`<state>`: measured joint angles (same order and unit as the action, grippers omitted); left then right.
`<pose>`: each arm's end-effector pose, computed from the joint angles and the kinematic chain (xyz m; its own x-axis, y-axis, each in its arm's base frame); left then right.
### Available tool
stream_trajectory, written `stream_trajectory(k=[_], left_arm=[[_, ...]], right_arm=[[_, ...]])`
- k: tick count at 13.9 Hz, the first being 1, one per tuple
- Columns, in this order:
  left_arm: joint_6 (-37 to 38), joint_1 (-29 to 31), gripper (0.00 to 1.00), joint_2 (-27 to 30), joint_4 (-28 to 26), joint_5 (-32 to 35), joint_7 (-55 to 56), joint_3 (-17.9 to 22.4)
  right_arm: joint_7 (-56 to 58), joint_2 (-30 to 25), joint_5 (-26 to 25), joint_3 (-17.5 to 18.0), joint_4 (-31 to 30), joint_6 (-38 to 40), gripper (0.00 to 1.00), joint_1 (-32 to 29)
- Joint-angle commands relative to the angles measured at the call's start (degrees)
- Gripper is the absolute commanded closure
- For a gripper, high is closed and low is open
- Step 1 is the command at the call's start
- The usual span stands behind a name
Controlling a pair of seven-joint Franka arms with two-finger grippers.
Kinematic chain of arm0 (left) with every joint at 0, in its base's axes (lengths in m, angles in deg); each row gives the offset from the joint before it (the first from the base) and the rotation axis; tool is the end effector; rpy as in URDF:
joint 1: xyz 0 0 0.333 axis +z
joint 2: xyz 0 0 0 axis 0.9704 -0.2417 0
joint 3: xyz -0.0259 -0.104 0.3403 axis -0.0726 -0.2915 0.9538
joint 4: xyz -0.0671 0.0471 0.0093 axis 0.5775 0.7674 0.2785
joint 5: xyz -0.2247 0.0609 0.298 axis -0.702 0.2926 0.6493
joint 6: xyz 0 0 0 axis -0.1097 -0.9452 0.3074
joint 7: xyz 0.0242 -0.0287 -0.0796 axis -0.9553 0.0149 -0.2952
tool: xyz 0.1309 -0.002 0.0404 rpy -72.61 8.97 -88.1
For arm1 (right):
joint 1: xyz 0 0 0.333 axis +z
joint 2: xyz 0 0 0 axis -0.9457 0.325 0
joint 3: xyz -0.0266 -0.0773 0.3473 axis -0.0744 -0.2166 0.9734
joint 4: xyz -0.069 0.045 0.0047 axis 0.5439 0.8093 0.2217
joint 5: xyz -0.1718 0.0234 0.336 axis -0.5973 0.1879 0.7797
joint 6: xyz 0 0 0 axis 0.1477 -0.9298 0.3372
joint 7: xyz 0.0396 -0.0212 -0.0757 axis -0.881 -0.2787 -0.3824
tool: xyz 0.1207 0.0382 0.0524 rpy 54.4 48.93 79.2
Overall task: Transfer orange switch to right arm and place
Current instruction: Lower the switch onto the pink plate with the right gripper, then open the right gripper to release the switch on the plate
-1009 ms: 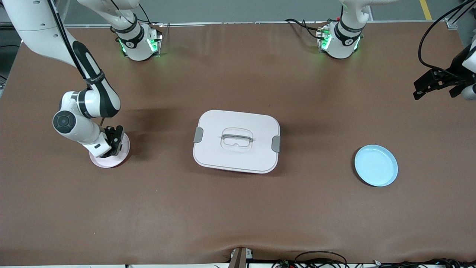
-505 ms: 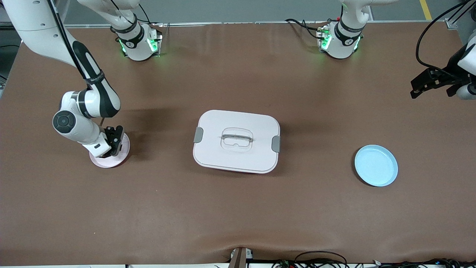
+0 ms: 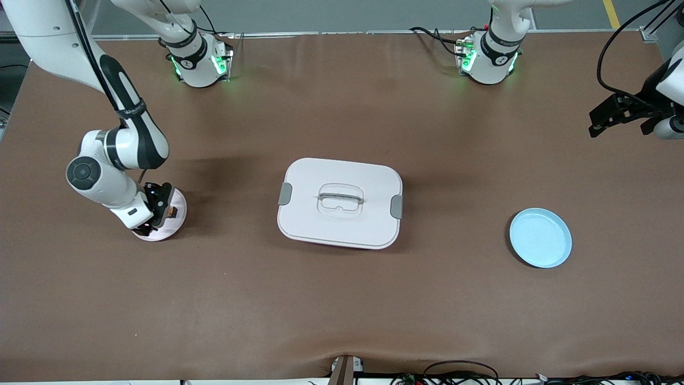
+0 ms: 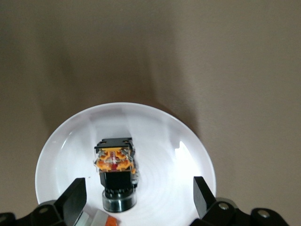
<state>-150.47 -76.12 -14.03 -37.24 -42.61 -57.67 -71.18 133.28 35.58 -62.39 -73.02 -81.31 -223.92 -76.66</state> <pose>0.5175 -0.0244 0.6548 0.9995 0.0156 0.0278 0.0169 -0.9987 -0.0488 0.5831 -0.0344 0.2452 0.1650 0.9834 -0.0755 0.9863 -0.1643 0.0161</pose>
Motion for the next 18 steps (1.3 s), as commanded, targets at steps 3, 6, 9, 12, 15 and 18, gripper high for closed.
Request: stream_trajectory(k=[3, 6, 9, 12, 15, 18], left_arm=[[0.51, -0.07, 0.0, 0.59, 0.12, -0.34, -0.57, -0.05], [0.33, -0.07, 0.0, 0.5, 0.12, -0.25, -0.57, -0.14], [0.33, -0.07, 0.0, 0.5, 0.21, -0.34, -0.57, -0.05], [0.25, -0.07, 0.0, 0.5, 0.3, -0.34, -0.57, -0.05], [0.16, 0.02, 0.0, 0.5, 0.3, -0.34, -0.57, 0.03], [0.16, 0.02, 0.0, 0.5, 0.3, -0.34, -0.57, 0.03]], right_arm=[[-18.47, -3.97, 1.42, 0.91, 0.41, 3.33, 0.0, -0.7], [-42.19, -4.94, 1.43, 1.18, 0.76, 3.33, 0.0, -0.44], [-61.81, -6.69, 1.6, 1.35, 0.76, 3.33, 0.0, 0.09], [-73.26, -7.75, 4.75, 1.35, 1.02, 3.68, 0.0, 0.88], [-75.76, -9.07, 5.2, 1.35, 1.99, 7.61, 0.0, 2.19], [-75.76, -10.38, 5.2, 1.27, 4.36, 15.08, 0.0, 2.99]])
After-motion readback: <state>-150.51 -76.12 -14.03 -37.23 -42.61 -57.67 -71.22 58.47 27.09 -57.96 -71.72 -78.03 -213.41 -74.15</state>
